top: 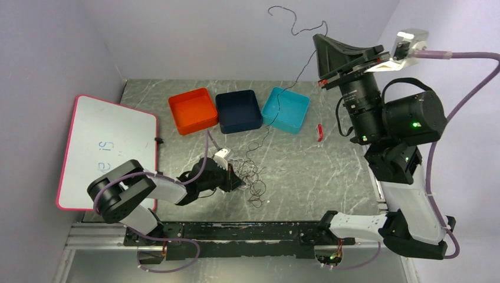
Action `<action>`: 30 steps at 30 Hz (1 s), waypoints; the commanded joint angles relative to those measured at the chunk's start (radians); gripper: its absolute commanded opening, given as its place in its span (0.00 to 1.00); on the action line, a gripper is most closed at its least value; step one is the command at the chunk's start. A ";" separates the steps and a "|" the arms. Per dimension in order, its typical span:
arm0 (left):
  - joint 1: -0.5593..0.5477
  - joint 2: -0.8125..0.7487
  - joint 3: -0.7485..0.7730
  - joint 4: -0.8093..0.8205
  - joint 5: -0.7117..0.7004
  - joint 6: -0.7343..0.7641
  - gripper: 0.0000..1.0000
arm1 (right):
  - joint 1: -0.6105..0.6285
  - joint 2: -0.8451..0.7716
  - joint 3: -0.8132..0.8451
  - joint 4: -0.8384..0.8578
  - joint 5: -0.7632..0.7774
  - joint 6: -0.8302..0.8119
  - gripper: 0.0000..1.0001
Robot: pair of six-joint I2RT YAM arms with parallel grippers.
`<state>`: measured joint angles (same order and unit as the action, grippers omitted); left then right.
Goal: Untangle the cables
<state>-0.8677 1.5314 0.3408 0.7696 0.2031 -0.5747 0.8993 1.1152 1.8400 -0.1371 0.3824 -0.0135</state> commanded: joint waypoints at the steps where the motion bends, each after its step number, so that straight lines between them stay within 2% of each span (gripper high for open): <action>1: -0.007 -0.009 -0.015 -0.027 -0.061 -0.009 0.07 | -0.004 -0.002 0.056 0.056 0.067 -0.108 0.00; 30: -0.007 0.128 -0.055 -0.020 -0.134 -0.094 0.07 | -0.002 -0.087 0.188 0.273 0.210 -0.469 0.00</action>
<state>-0.8680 1.6085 0.3138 0.8127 0.1226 -0.6693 0.8993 1.0443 2.0026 0.0906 0.5621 -0.4164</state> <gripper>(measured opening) 0.077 0.014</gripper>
